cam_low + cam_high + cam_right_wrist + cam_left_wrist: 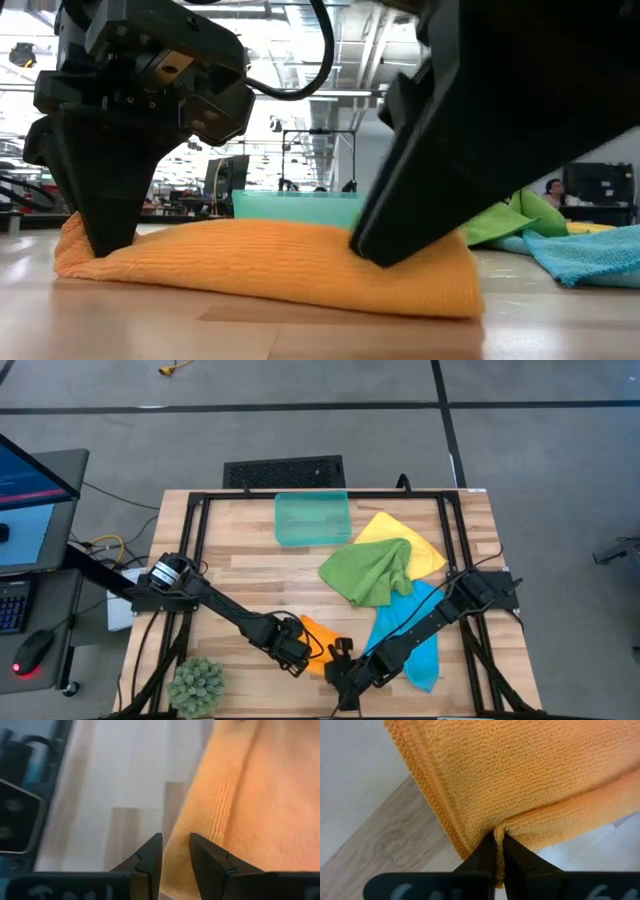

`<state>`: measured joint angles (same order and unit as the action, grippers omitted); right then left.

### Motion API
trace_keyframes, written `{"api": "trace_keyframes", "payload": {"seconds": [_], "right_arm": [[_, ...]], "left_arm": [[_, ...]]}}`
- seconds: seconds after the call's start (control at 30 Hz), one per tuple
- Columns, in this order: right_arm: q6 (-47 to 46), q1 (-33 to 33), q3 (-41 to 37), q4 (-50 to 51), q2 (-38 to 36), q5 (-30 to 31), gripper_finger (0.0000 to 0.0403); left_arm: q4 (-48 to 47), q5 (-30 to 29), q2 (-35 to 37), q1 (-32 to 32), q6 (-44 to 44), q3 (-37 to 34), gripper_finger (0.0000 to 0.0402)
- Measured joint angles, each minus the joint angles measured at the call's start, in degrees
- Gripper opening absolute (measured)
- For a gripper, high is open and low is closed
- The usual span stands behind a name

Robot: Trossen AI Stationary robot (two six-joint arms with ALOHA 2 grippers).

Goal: Roll microfiber towels into tight, uniform cylinder then place into a basket
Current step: Fold the orange towel

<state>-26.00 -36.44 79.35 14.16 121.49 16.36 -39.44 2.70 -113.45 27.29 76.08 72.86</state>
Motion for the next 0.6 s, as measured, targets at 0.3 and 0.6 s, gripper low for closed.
{"api": "trace_keyframes", "payload": {"seconds": [0.3,0.6], "right_arm": [[-4.0,0.6,0.2,2.8,1.8,-0.4,0.0120],[-4.0,0.7,0.2,3.3,1.8,-1.1,0.0120]], "left_arm": [[0.2,-0.4,0.0,0.0,-3.1,0.0,0.0002],[0.4,-0.5,0.0,0.3,-12.2,0.0,0.0018]]}}
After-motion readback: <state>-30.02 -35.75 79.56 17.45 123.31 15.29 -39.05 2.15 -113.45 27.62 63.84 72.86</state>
